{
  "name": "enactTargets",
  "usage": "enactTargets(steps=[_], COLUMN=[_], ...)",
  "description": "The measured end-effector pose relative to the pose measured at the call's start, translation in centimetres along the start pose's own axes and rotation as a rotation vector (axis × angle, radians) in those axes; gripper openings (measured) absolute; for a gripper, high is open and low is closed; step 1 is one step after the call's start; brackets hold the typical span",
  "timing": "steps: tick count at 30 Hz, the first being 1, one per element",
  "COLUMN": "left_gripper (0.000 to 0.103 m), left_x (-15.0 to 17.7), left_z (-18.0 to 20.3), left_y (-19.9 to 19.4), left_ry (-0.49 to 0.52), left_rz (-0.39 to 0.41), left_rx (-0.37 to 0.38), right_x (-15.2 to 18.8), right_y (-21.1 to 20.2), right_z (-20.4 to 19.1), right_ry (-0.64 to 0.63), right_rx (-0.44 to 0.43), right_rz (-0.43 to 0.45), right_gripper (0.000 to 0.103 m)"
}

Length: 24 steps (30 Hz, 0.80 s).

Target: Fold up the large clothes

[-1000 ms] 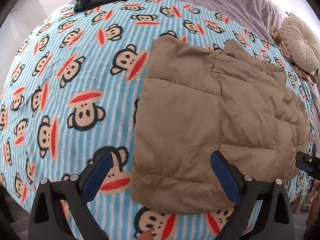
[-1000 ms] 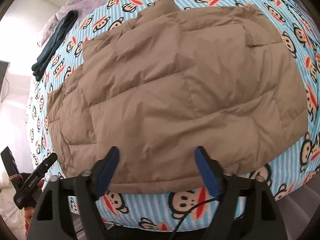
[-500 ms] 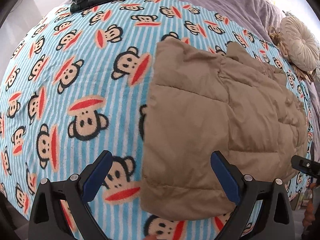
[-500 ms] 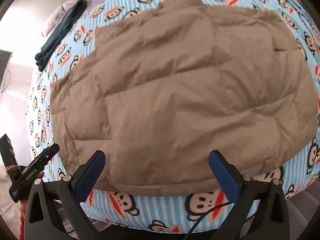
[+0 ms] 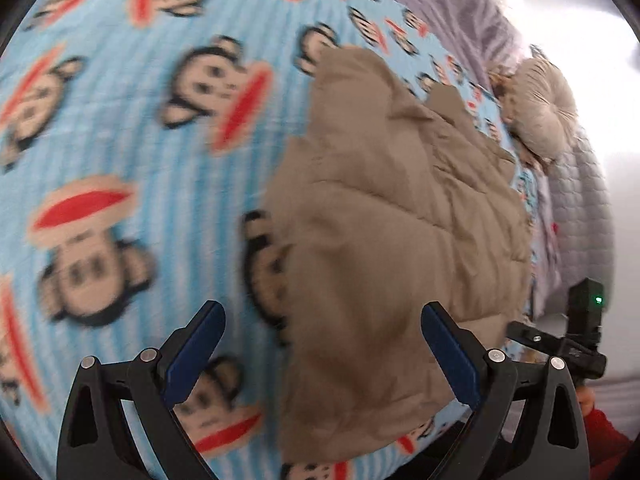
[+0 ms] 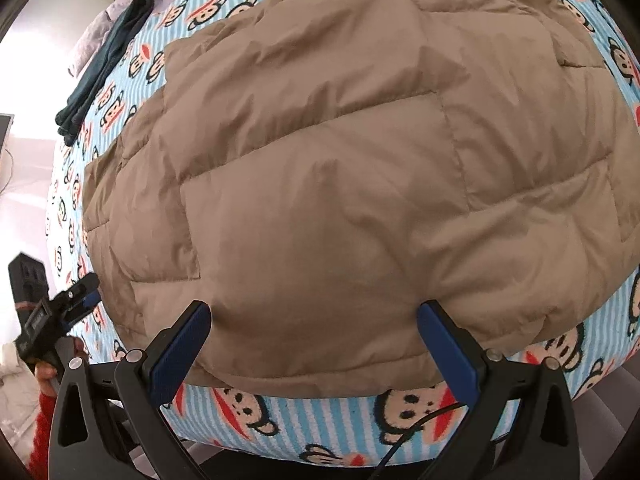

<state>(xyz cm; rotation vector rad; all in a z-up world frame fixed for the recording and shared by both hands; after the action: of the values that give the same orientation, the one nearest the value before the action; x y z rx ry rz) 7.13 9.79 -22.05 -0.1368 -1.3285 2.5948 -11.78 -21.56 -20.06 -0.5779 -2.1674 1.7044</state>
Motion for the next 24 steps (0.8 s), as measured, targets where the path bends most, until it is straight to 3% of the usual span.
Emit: enactTargets(steps=[3, 8, 12, 14, 16, 18, 23, 24], left_gripper=[0.099, 0.101, 0.101, 0.089, 0.048, 0.034, 0.031, 0.031], left_x=[-0.6, -1.2, -1.5, -1.6, -1.7, -1.7, -1.7, -1.8], left_z=[1.8, 3.3, 3.5, 3.9, 4.4, 4.9, 6.3, 6.6], left_y=[1.9, 5.8, 7.2, 7.0, 6.8, 6.1, 4.6, 4.2], left_ry=[0.038, 0.103, 0.114, 0.137, 0.137, 0.101, 0.112, 0.108], left_rz=[-0.039, -0.116, -0.131, -0.118, -0.122, -0.124, -0.078, -0.069], left_rx=[0.037, 0.02, 0.005, 0.009, 0.06, 0.127, 0.102, 0.095], right_x=[-0.1, -0.3, -0.3, -0.3, -0.3, -0.3, -1.5, -2.0], right_y=[0.3, 0.5, 0.7, 0.8, 0.7, 0.2, -2.4, -3.1], right_z=[-0.1, -0.3, -0.1, -0.1, -0.1, -0.2, 0.6, 0.9], right_ry=[-0.005, -0.007, 0.0, -0.002, -0.004, -0.008, -0.034, -0.038], right_rx=[0.013, 0.022, 0.026, 0.028, 0.024, 0.006, 0.026, 0.032], right_rz=[-0.014, -0.022, -0.03, -0.034, -0.041, -0.046, 0.045, 0.084], right_gripper=[0.103, 0.103, 0.103, 0.103, 0.103, 0.103, 0.102, 0.091])
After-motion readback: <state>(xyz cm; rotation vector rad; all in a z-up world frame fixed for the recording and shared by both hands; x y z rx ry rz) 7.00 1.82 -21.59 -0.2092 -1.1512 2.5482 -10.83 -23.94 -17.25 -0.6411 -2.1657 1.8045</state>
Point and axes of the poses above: each gripper's, at about its wrist camera, not at the fingertips, and y roughly the way its jaws point, z to its right, x to its underside, the point moved 8 cm from there along y, roughly the way its jaws point, and after that the axes turned 6 degrees about -y, right-handed, at the moved point
